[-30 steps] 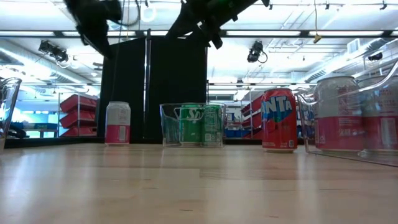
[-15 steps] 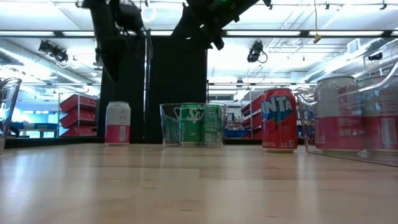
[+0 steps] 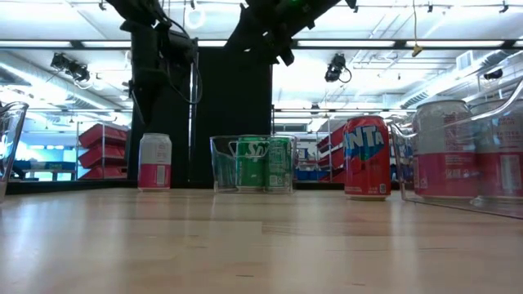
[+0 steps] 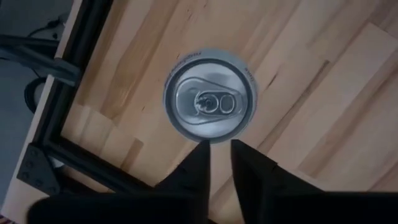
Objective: Sort soda cans
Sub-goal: Put the pink and white soda can into the bottom right transparent bin
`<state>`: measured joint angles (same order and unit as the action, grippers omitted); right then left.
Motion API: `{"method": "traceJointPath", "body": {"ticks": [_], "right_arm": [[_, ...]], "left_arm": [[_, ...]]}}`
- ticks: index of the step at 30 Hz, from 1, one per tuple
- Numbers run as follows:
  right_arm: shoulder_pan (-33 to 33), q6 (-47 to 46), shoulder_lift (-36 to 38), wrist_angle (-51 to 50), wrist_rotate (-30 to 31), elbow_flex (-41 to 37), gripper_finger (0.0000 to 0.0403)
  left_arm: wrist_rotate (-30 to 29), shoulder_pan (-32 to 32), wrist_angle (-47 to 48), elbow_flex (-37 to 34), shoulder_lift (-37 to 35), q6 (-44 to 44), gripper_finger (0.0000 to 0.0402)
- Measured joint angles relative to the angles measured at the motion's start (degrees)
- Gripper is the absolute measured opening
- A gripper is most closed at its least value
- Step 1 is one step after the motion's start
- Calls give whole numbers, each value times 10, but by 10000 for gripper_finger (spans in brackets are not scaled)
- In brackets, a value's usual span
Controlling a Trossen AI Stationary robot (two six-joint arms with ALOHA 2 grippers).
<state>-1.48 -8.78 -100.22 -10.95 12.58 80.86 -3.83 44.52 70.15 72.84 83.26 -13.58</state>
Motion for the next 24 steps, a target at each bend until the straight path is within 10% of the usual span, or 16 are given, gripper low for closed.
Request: {"method": "traceJointPath", "body": {"ticks": [12, 24], "right_arm": [[0, 0, 0, -8, -7, 0, 240], [7, 0, 0, -21, -9, 0, 240]], "left_arm": [[-1, -4, -12, 0, -1, 26, 208], [17, 12, -31, 0, 26, 32, 230]]}}
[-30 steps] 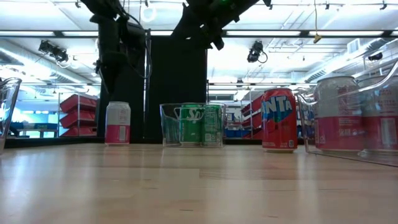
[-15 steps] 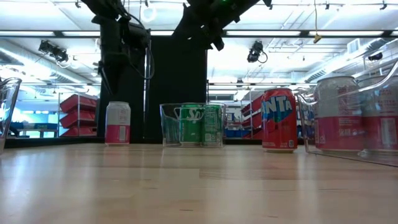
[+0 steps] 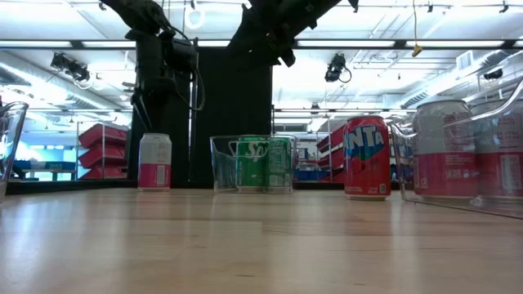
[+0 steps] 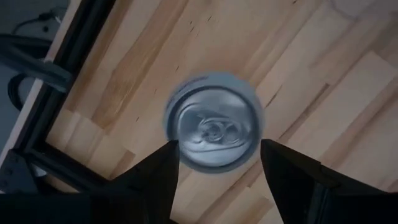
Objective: Sort soda cans
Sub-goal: Put the pink and white soda can into the bottom right transparent bin
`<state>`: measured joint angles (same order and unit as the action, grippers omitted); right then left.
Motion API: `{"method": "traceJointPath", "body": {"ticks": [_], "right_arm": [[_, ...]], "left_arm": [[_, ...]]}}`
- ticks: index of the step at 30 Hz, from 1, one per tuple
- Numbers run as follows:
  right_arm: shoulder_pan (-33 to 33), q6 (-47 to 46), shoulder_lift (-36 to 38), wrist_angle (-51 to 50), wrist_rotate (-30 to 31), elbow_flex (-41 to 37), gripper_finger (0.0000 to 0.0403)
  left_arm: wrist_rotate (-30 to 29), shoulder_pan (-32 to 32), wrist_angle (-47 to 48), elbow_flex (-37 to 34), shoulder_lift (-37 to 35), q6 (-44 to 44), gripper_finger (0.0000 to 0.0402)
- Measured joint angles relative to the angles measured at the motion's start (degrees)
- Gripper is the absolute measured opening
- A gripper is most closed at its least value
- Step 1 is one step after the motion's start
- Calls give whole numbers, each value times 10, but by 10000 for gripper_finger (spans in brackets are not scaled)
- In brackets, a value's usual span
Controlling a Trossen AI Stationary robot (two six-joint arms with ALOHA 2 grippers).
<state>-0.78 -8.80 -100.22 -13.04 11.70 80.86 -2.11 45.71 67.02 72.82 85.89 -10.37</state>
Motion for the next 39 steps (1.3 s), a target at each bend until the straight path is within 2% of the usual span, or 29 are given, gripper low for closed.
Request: {"method": "traceJointPath", "body": {"ticks": [4, 9, 12, 15, 17, 18, 21, 24, 27, 30, 34, 39], "right_arm": [[3, 3, 0, -8, 0, 0, 240], [3, 4, 0, -9, 0, 0, 240], [3, 4, 0, -9, 0, 0, 240], [3, 4, 0, -9, 0, 0, 240], [3, 4, 0, -9, 0, 0, 240], [3, 4, 0, -9, 0, 0, 240], [3, 4, 0, -9, 0, 0, 240], [3, 4, 0, -9, 0, 0, 240], [3, 4, 0, -9, 0, 0, 240], [3, 4, 0, -9, 0, 0, 240], [3, 4, 0, -10, 0, 0, 240], [3, 4, 0, -10, 0, 0, 240]], "left_arm": [[-5, 0, 21, 7, 0, -4, 229], [10, -5, 86, 65, 0, -4, 204], [10, -18, 103, 102, -10, -4, 162], [7, -29, 101, 127, -17, -14, 93], [-23, -34, 103, 136, -18, -14, 35], [-46, -34, 104, 137, -18, -10, 19], [-96, -34, 114, 131, -16, 24, 10], [-66, -26, 127, 118, -12, 16, 7], [-46, -26, 115, 103, -12, 11, 10], [-45, -29, 105, 82, -12, -8, 42], [-48, -37, 75, 62, -12, 33, 116], [-59, -38, 60, 59, -12, 34, 212]]}}
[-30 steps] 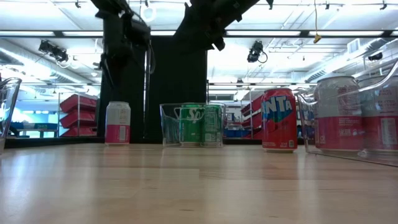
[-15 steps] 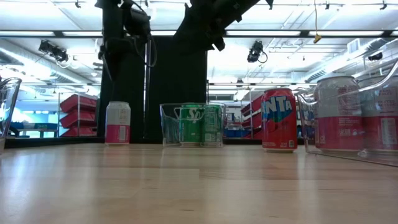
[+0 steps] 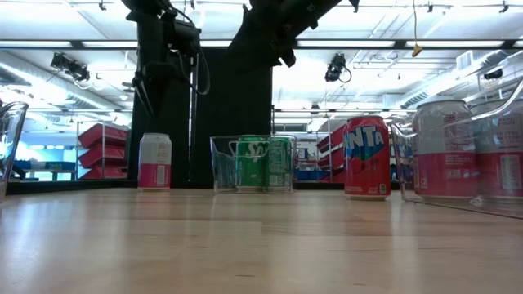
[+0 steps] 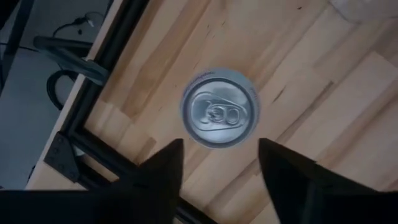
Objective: Sort soda cans
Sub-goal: Put the pink and white soda can into the bottom right transparent bin
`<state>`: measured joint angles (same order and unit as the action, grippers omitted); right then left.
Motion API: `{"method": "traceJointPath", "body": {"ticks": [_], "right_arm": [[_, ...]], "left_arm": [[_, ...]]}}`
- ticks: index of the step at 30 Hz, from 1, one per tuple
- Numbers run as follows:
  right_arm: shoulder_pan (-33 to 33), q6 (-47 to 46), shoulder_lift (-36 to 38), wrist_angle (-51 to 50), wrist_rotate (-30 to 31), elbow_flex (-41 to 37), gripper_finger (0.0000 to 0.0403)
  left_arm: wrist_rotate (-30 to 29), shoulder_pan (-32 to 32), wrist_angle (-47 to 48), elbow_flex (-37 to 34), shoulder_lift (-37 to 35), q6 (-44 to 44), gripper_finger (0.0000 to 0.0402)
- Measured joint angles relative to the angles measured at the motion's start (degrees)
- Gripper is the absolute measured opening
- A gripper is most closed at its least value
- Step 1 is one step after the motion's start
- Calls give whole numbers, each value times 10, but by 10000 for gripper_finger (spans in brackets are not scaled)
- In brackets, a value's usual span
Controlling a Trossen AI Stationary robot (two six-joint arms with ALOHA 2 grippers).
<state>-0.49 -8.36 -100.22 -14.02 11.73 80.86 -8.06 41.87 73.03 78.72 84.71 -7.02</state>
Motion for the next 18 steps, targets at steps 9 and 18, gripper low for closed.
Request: {"method": "traceJointPath", "body": {"ticks": [9, 18], "right_arm": [[0, 0, 0, 0, -12, 0, 240], [0, 0, 0, -13, -14, 0, 240]], "left_arm": [[22, 8, -1, 0, 19, 5, 296], [30, 13, 0, 0, 72, -1, 305]]}}
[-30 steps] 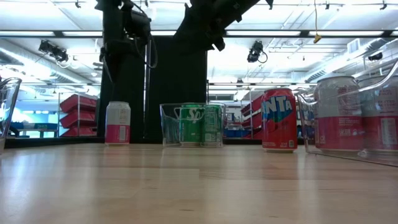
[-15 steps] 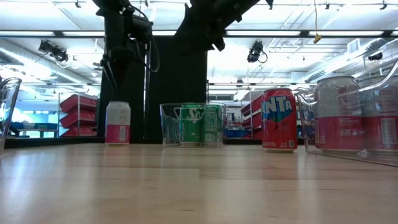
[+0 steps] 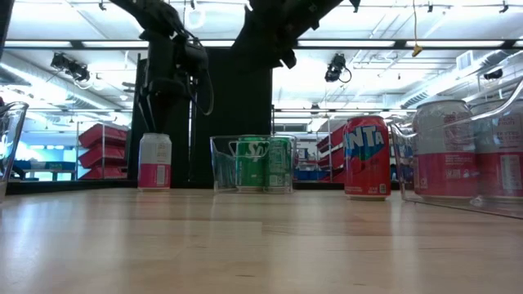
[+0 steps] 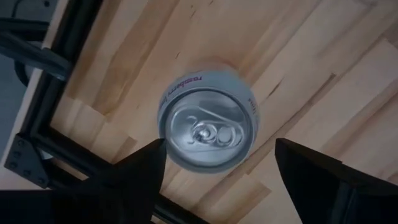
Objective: Sort soda cans
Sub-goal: Put the pink and white soda can into the bottom right transparent bin
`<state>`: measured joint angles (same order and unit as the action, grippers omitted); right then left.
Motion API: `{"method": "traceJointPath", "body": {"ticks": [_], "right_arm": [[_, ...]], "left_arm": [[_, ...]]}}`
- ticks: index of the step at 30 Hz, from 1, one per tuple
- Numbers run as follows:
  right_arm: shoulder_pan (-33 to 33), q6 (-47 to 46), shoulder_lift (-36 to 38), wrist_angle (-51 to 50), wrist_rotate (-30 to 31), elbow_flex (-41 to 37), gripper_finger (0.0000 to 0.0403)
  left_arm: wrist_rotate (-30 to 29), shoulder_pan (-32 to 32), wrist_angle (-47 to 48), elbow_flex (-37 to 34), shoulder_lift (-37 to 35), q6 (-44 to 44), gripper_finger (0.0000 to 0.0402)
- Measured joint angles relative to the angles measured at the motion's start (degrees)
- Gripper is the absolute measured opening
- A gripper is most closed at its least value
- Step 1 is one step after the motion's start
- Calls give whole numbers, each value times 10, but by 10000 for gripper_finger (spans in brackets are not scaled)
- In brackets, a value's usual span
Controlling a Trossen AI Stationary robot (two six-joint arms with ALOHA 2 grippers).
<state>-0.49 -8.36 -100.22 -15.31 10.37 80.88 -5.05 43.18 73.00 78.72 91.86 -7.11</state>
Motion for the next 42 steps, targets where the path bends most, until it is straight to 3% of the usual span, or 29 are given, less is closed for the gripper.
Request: {"method": "traceJointPath", "body": {"ticks": [13, 42], "right_arm": [[0, 0, 0, -7, 0, 0, 240], [3, 6, 0, -12, -1, 0, 240]], "left_arm": [[-7, 16, -31, 0, 26, -4, 305], [-15, 21, 7, 16, 23, 14, 305]]}}
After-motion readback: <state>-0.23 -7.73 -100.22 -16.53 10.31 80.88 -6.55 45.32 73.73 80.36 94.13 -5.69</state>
